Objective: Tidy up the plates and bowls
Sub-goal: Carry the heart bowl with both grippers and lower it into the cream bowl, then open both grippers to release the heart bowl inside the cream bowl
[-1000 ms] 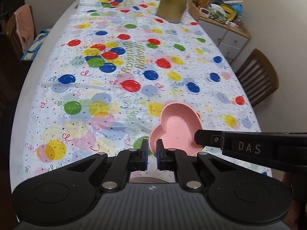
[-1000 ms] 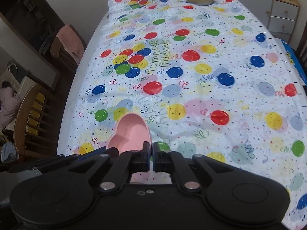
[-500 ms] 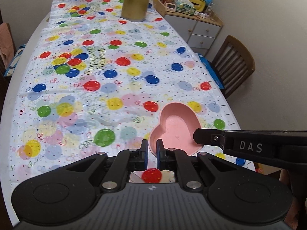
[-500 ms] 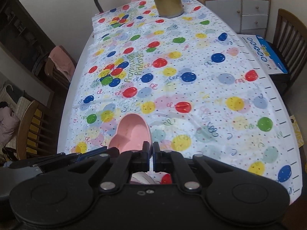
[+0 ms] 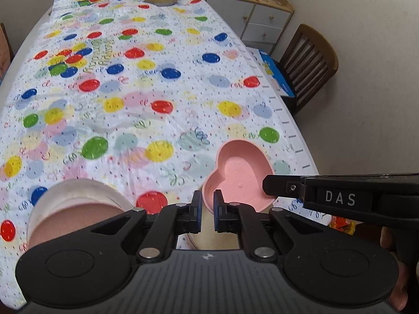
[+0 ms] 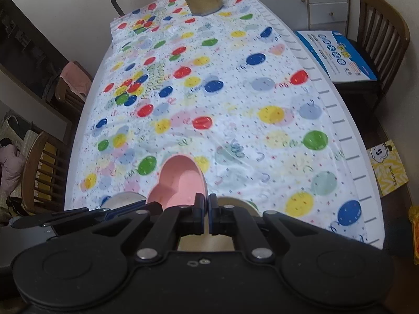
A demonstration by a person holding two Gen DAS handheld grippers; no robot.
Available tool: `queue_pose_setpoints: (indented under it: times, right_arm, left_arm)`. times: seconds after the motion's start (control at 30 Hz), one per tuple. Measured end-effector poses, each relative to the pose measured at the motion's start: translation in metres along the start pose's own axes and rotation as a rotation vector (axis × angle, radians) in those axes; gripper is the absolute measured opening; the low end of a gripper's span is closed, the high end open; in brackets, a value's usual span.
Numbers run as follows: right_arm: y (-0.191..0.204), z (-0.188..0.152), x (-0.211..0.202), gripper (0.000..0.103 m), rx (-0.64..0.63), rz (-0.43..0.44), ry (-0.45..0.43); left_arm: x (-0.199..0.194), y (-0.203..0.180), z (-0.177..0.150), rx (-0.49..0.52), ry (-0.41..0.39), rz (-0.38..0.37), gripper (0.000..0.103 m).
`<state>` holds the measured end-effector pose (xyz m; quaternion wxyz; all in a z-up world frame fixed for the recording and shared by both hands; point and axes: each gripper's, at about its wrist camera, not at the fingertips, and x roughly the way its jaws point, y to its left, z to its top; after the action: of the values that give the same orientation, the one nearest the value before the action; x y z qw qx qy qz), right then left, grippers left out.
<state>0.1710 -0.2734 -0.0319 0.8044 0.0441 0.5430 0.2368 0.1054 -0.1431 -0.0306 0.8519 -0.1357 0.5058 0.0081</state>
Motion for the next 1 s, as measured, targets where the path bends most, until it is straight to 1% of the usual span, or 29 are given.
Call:
queue_pose_setpoints:
  times: [0.2, 0.33, 0.57, 0.8, 0.87, 1.0]
  right_arm:
    - [-0.02, -0.019, 0.01, 0.002, -0.003, 0.007, 0.053]
    - [-0.027, -0.028, 0.019, 0.002, -0.007, 0.006, 0.074]
    - [-0.035, -0.033, 0.039, 0.002, -0.006, 0.002, 0.102]
    - [-0.034, -0.035, 0.048, 0.002, -0.017, -0.003, 0.117]
    - [-0.033, -0.034, 0.05, 0.003, -0.021, -0.005, 0.118]
    - [-0.032, -0.033, 0.051, 0.009, -0.028, -0.007, 0.124]
  left_arm:
    - [0.017, -0.012, -0.019, -0.013, 0.04, 0.034, 0.007]
    - [0.028, -0.015, -0.026, -0.017, 0.051, 0.055, 0.007]
    - [0.045, -0.014, -0.033, -0.018, 0.069, 0.091, 0.007]
    - [0.051, -0.012, -0.034, -0.017, 0.075, 0.096, 0.007]
    - [0.053, -0.011, -0.033, -0.016, 0.08, 0.093, 0.007]
    - [0.055, -0.011, -0.032, -0.012, 0.09, 0.088, 0.008]
